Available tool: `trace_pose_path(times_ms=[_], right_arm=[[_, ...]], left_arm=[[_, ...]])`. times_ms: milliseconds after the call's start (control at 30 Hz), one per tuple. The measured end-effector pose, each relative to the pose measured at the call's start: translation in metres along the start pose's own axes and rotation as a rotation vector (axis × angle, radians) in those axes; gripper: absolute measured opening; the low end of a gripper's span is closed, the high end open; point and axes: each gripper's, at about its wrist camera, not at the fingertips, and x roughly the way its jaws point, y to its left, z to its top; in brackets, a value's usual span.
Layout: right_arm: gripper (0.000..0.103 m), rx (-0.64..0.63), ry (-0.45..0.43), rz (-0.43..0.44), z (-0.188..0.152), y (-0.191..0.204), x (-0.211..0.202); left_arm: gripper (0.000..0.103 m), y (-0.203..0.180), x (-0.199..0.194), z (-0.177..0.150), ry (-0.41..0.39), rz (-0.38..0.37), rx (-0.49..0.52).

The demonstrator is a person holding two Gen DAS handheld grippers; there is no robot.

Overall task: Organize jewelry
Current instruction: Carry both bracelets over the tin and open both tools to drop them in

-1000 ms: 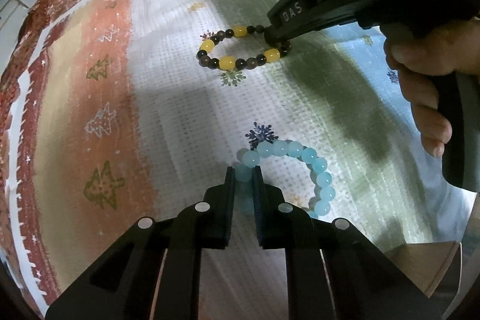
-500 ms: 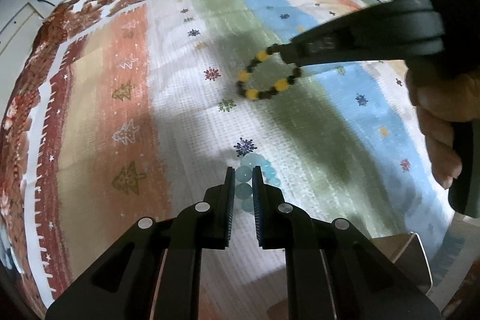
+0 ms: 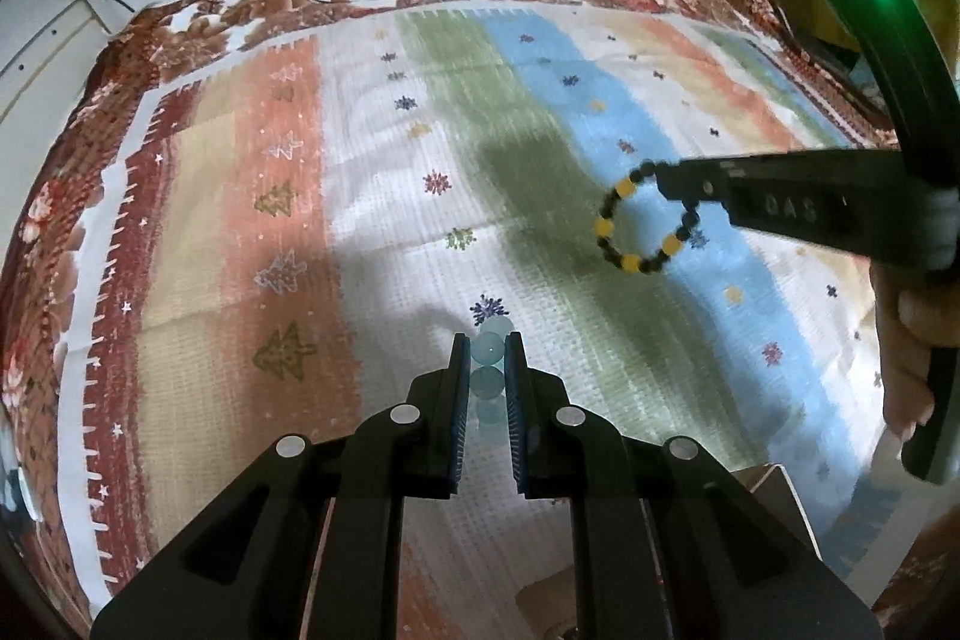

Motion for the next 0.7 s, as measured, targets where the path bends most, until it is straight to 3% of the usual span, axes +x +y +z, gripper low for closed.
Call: trace_pose_path(times_ms=[700], right_arm=[[0.013, -0.02, -0.109, 0.055, -0.048, 0.005, -0.081]], left_arm=[[0.011, -0.018, -0.043, -0.017, -0.069, -0.035, 0.006]])
